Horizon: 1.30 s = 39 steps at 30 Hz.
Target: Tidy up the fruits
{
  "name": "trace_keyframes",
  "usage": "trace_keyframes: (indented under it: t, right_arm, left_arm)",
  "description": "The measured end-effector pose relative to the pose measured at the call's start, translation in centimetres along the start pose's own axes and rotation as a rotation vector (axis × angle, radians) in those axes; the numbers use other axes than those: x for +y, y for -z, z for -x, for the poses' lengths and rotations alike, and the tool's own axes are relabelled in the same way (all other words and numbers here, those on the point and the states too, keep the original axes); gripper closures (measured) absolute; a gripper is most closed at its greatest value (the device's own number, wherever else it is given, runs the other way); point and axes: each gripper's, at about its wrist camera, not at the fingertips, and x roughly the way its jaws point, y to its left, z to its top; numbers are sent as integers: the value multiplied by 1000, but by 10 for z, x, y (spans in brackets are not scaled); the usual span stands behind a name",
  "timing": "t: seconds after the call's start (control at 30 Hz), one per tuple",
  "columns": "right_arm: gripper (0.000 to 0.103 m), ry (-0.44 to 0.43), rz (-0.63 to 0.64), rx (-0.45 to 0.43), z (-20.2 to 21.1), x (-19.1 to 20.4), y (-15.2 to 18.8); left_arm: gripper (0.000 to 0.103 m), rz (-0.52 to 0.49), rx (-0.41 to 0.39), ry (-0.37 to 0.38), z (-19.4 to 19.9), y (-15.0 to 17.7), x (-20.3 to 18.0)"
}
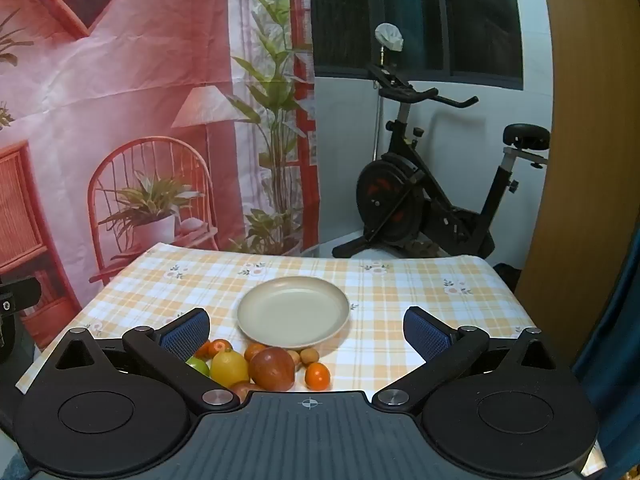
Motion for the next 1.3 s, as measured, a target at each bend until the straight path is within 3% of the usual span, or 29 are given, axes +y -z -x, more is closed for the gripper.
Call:
trace_keyframes:
  t: [1.3]
  right_arm:
    - [0, 4, 5, -13, 4, -1, 0]
  left_arm:
    - [0, 11, -9, 3, 6, -2, 2]
